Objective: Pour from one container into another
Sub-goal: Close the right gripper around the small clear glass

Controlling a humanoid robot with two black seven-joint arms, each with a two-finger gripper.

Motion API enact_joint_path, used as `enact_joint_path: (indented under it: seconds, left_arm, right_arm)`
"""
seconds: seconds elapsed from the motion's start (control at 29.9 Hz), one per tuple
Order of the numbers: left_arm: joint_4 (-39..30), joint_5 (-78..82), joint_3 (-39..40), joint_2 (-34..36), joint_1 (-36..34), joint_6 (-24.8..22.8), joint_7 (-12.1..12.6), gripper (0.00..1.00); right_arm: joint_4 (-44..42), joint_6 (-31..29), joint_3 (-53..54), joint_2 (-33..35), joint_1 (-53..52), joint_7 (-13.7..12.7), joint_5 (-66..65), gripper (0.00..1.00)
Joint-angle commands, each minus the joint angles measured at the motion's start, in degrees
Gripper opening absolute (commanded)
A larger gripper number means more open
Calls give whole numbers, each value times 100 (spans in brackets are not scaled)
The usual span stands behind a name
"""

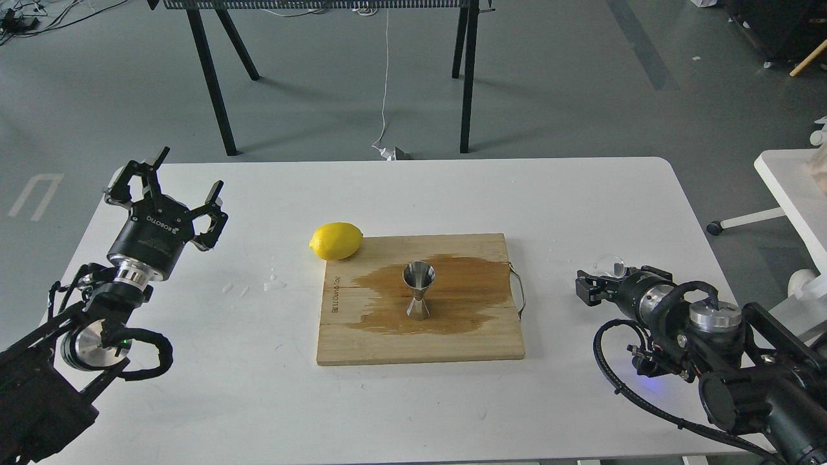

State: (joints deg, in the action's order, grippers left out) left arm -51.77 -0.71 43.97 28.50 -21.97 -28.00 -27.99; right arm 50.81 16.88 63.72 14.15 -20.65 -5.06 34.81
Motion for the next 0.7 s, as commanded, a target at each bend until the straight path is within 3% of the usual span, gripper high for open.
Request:
enact_joint_path:
  seconds: [0.0,0.37,0.67]
  left_arm:
    - [17,1,-2,-11,-9,0,-1,88]
    - [26,1,7,-2,-9,0,-1,88]
    - [61,-8,7,-11,-9,0,-1,88]
  right_arm:
    - [17,0,0,0,0,-3,0,68]
    - [34,-87,-8,0,26,-3,0,62]
    - [70,-246,-8,0,88,-3,0,47]
